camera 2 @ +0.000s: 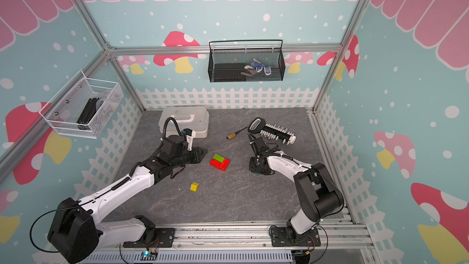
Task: Assemble a piece of candy with building blocks
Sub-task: Pick up the building block from the center of the board.
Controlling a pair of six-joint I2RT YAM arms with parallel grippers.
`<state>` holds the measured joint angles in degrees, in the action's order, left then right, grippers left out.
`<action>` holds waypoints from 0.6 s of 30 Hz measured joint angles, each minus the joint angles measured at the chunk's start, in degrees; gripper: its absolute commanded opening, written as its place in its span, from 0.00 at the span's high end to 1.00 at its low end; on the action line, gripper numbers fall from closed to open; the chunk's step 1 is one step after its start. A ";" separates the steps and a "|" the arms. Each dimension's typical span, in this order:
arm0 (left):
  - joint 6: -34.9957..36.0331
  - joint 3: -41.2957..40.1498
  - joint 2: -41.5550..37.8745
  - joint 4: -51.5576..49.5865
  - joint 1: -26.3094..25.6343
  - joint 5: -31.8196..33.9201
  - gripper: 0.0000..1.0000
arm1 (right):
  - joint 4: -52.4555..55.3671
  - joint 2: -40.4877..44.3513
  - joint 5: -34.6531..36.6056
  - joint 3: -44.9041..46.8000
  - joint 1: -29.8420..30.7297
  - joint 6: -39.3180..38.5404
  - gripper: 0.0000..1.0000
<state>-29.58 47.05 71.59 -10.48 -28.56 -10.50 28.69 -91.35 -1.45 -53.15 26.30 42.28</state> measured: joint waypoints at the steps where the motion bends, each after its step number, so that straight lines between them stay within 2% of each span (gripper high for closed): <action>1: 0.00 0.00 0.00 0.00 0.00 0.00 0.74 | -0.02 -0.13 0.02 -0.04 0.02 0.00 0.71; 12: 0.00 0.00 0.00 0.00 0.00 -0.02 0.74 | -0.02 -0.42 0.96 -0.13 1.22 1.36 0.82; 18: 0.02 0.00 0.00 -0.09 0.00 0.00 0.75 | -0.15 0.09 1.97 -0.13 3.67 4.79 0.85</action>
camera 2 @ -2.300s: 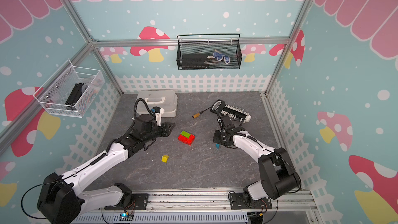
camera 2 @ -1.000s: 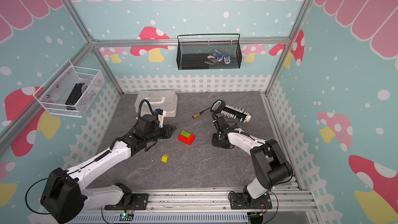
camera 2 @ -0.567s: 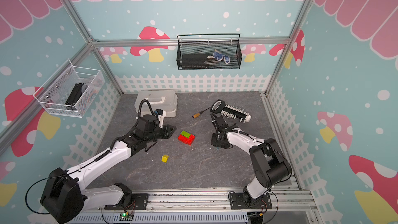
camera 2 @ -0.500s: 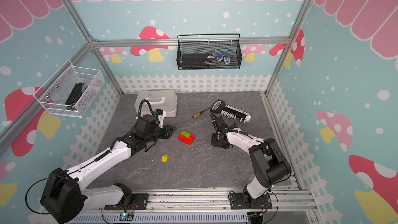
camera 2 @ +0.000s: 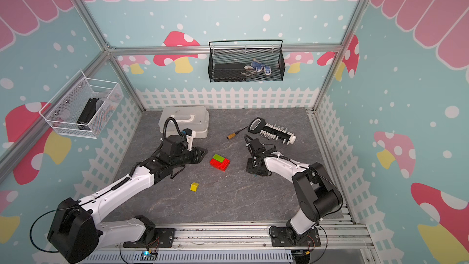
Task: Assemble a piece of candy with building blocks
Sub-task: Pick up the building block from the center of the board, then assemble the building block at the center of the board.
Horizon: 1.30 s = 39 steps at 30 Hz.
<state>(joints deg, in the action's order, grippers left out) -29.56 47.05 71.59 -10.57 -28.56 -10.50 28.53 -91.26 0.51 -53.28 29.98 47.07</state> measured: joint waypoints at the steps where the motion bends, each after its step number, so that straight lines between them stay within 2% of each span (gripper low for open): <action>1: 0.00 0.00 0.00 -0.11 0.00 0.00 0.74 | -0.04 0.35 0.26 0.00 0.59 0.92 0.85; 9: 0.33 0.13 0.00 -0.79 0.00 0.02 0.75 | -0.57 1.68 4.07 -2.32 6.40 8.63 0.85; 15: 0.42 0.66 0.00 -0.90 0.00 -0.07 0.74 | -1.86 -4.70 4.85 -8.90 9.90 12.13 0.85; 23: 0.42 0.66 -0.07 -0.98 0.00 -0.07 0.74 | -2.40 -12.33 3.98 -14.84 13.03 13.81 0.85; 39: 0.42 0.66 -0.33 -0.98 0.00 -0.09 0.74 | -2.47 -14.01 3.28 -16.65 14.38 14.75 0.85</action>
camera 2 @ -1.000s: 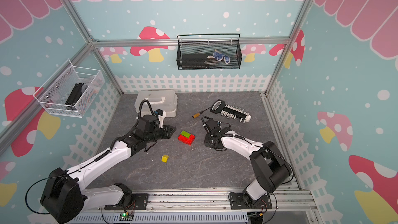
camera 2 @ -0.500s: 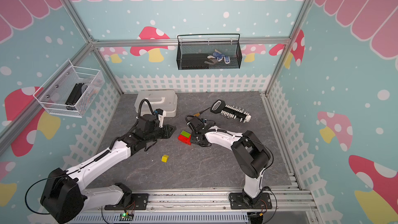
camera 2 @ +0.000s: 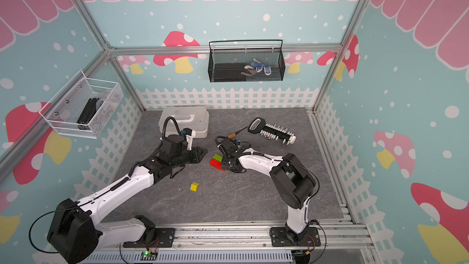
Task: Assemble a piece of candy with building blocks
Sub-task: Assemble the building block at the center of the board.
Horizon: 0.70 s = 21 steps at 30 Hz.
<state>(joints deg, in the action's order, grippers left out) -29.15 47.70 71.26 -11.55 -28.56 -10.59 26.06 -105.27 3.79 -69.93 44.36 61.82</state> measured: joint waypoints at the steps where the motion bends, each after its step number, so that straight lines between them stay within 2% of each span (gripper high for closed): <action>1: 0.00 0.00 0.00 -0.02 0.00 -0.02 0.75 | 0.00 -0.22 0.00 -0.02 0.00 -0.02 0.85; 7: -0.02 0.00 0.00 -0.02 0.00 -0.20 0.74 | -0.04 -1.38 -0.33 -0.20 0.00 -0.04 0.80; 12: -0.02 0.00 0.02 -0.02 0.00 -0.46 0.74 | -0.57 -1.49 -0.68 -0.26 0.04 -0.04 0.70; 21: -0.02 0.00 0.22 -0.04 0.00 -0.66 0.75 | -0.85 -0.79 -0.52 -0.33 0.28 -0.11 0.67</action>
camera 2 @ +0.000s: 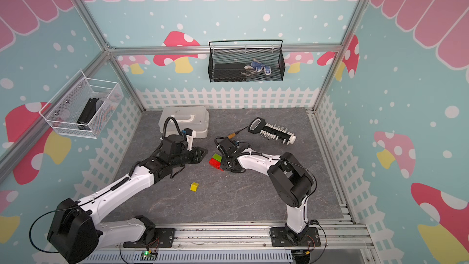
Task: Assemble a piece of candy with building blocks
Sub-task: Assemble the building block at the center of the board.
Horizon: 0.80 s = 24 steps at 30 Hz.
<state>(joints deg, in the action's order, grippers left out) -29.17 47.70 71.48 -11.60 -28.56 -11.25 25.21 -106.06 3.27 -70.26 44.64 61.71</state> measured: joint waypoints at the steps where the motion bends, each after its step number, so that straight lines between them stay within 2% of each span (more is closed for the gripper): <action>1: 0.00 0.00 0.09 0.00 0.00 -0.02 0.74 | 0.09 0.50 0.11 0.00 0.00 -0.11 0.67; 3: 0.00 0.00 0.28 -0.02 0.00 -0.17 0.75 | 0.17 1.90 0.42 0.00 0.04 -0.31 0.71; 6: 0.00 0.00 0.50 -0.20 0.00 -0.35 0.74 | 0.22 5.66 1.66 0.24 0.04 -0.70 0.83; 12: -0.15 0.00 0.74 -0.22 0.00 -0.37 0.74 | -0.17 13.05 4.11 4.66 -0.07 -1.53 0.95; 17: -0.22 0.00 0.74 -0.33 0.00 -0.37 0.74 | -0.02 11.56 3.58 8.44 -0.17 -2.10 0.98; 24: -0.44 0.00 0.76 -0.44 0.00 -0.39 0.75 | -2.49 7.32 0.94 8.79 -0.22 -2.62 0.99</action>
<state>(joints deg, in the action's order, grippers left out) -29.61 47.70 72.25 -12.03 -28.56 -11.64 22.72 -98.74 4.21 -61.47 44.42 59.09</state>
